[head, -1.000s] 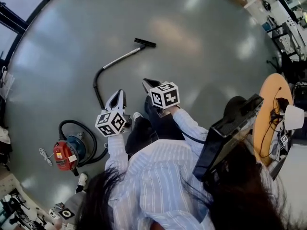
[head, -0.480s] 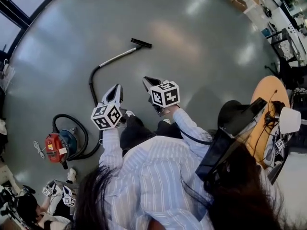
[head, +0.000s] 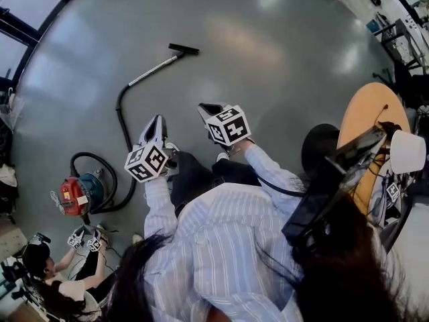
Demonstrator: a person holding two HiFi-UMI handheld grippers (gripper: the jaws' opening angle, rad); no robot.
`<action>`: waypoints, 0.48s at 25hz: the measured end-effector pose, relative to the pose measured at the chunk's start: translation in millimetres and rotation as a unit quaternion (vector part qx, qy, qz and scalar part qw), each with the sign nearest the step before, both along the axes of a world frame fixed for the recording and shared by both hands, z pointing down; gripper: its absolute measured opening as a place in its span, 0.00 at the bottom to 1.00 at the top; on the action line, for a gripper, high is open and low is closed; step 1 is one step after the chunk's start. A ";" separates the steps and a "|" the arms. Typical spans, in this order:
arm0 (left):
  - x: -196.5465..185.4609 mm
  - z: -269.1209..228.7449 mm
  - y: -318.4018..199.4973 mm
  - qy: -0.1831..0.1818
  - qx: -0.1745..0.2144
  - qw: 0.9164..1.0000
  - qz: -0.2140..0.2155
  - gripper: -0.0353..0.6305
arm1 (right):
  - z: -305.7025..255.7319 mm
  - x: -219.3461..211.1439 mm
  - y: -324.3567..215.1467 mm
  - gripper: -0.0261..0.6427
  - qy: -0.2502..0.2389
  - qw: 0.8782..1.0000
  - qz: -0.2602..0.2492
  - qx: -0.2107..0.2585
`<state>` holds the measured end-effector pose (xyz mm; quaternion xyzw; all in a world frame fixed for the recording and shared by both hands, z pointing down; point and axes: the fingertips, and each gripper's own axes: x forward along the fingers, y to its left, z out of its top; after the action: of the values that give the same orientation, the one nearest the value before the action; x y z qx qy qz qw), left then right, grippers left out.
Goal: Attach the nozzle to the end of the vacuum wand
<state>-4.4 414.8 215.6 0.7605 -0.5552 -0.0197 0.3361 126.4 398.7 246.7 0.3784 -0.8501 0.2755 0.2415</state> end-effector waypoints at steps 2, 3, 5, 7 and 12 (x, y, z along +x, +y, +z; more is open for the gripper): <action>19.4 3.2 11.8 0.004 -0.005 1.000 -0.004 0.06 | 4.4 15.1 12.6 0.06 -0.001 1.000 -0.010 -0.004; 29.4 5.0 17.8 0.007 -0.008 1.000 -0.002 0.06 | 6.8 22.0 18.2 0.06 -0.002 1.000 -0.013 -0.006; 48.4 8.4 29.9 0.008 -0.013 1.000 0.006 0.06 | 10.9 33.6 27.6 0.06 -0.008 1.000 -0.014 -0.011; 61.8 10.0 40.2 0.003 -0.017 1.000 0.015 0.06 | 11.7 38.3 33.7 0.06 -0.017 1.000 -0.016 -0.015; 77.8 7.1 59.2 -0.008 -0.021 0.999 0.026 0.06 | 3.0 36.0 45.8 0.06 -0.030 0.999 -0.032 -0.011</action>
<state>73.4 474.1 222.7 0.7675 -0.5383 0.0072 0.3479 162.4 444.6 249.7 0.3402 -0.8655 0.2882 0.2282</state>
